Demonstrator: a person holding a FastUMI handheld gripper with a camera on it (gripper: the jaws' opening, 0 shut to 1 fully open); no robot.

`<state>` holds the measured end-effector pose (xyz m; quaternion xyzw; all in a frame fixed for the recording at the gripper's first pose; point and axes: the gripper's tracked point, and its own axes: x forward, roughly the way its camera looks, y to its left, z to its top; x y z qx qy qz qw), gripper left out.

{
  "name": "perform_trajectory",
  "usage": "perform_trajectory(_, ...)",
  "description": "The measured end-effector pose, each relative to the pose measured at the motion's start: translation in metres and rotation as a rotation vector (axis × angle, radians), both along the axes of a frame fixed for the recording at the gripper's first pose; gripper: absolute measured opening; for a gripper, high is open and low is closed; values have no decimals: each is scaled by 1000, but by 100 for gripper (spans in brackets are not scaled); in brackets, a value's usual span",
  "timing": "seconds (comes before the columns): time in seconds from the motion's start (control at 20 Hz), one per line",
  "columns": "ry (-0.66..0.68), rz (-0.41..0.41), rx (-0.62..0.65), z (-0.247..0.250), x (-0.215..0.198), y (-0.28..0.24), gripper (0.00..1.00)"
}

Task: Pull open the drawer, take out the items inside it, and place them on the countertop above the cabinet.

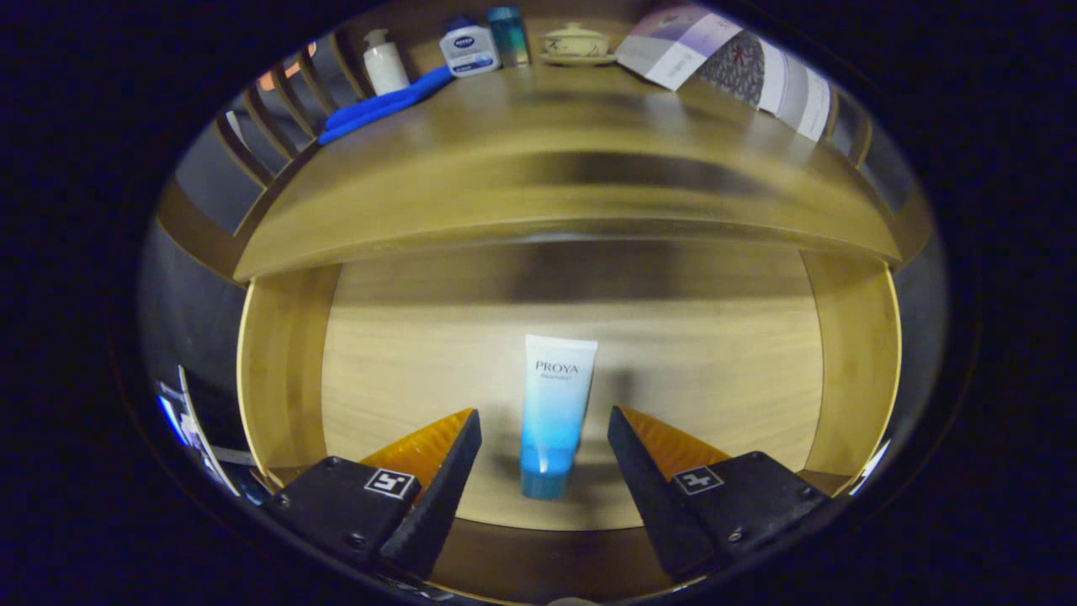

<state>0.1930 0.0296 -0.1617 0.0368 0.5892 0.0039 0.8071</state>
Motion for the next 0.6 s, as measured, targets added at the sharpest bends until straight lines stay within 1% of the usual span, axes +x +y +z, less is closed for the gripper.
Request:
perform_trajectory(0.05, 24, 2, -10, -5, -4, 0, 97)
perform_trajectory(0.25, 83, -41, 4, -17, -7, -3, 96)
perform_trajectory(0.35, 120, -77, 1, -21, -8, -2, 91)
perform_trajectory(0.4, 154, -90, -7, -20, -13, -2, 82)
perform_trajectory(0.45, 154, -88, -23, -23, -10, -4, 73)
perform_trajectory(0.6, 189, -85, -34, -20, -13, 1, 57)
